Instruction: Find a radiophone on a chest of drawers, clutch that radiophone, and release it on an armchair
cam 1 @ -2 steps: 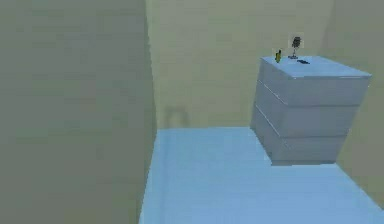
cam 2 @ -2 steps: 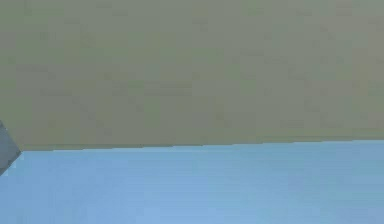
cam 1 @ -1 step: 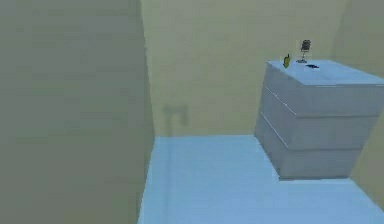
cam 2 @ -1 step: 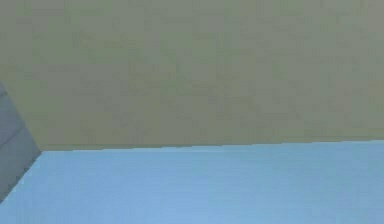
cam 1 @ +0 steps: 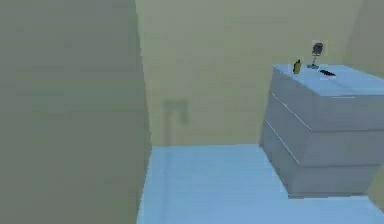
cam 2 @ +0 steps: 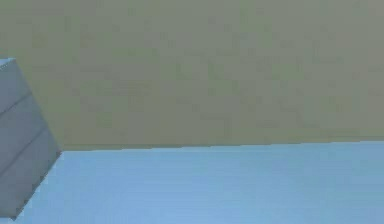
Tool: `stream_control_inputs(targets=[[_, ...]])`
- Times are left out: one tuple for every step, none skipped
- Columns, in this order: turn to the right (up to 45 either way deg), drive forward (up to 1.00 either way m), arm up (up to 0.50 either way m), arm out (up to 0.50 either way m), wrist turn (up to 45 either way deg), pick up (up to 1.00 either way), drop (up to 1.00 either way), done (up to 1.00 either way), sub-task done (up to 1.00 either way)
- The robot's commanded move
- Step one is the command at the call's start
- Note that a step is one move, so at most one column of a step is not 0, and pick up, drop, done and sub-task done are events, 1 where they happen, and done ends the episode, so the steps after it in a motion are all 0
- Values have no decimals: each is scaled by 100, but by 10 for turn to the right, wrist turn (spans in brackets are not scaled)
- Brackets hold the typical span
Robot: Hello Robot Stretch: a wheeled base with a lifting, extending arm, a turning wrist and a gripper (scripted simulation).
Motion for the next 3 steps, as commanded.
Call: stream_control_inputs(targets=[[450,0,0,0,0,0,0,0,0],[390,0,0,0,0,0,0,0,0],[0,25,0,0,0,0,0,0,0]])
